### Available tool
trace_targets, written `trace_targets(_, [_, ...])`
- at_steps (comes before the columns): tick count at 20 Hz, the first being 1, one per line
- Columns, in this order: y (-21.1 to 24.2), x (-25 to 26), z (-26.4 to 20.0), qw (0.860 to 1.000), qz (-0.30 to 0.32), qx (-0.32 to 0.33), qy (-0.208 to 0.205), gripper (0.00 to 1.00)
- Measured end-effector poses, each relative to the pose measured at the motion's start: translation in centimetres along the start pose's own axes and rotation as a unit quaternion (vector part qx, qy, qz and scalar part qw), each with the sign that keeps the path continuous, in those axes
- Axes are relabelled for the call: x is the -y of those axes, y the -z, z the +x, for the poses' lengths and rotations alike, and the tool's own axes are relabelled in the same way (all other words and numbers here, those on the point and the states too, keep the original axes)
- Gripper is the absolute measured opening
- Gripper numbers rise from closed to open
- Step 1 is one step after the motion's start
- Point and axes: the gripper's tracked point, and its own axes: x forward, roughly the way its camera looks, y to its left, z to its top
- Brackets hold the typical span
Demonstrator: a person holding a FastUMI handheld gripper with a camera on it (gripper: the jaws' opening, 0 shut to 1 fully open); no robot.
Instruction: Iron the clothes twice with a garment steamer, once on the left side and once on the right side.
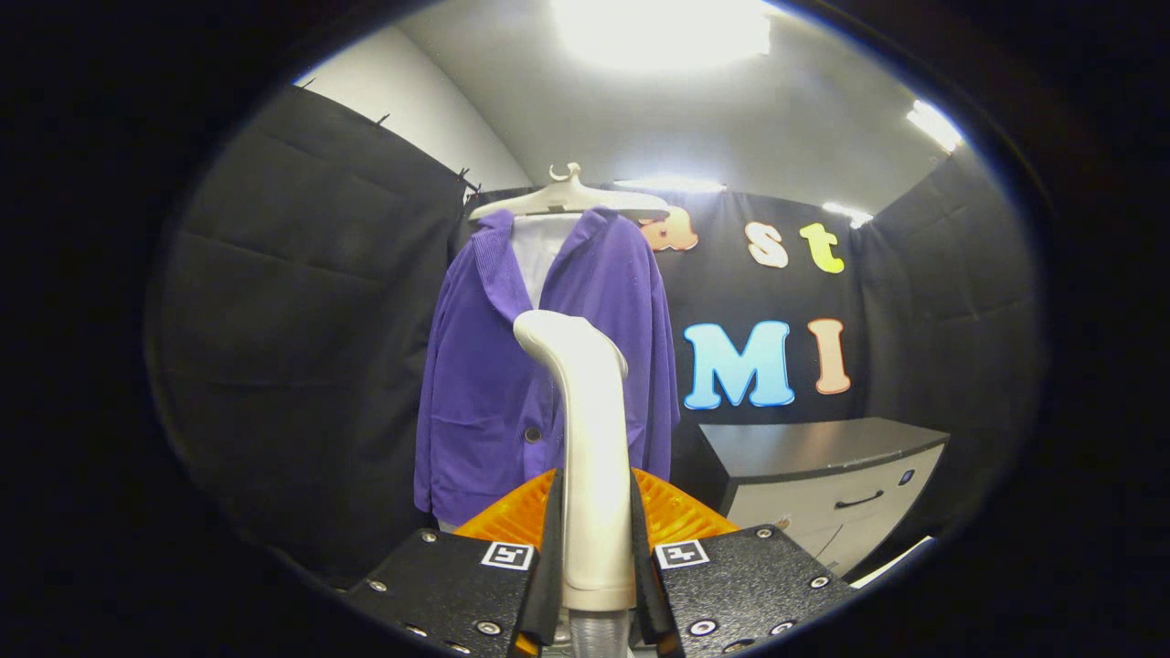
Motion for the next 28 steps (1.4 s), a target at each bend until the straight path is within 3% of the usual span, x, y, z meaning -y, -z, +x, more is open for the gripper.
trace_targets(7, [-7.9, -3.0, 3.3, 0.998, -0.001, 0.067, -0.021, 0.34])
trace_targets(17, [-13.9, -8.7, 8.8, 0.993, -0.023, 0.105, -0.046, 0.34])
trace_targets(22, [-15.1, -11.7, 12.5, 0.99, -0.063, 0.115, -0.049, 0.34])
trace_targets(28, [-12.7, -13.9, 15.2, 0.99, -0.098, 0.094, -0.044, 0.34])
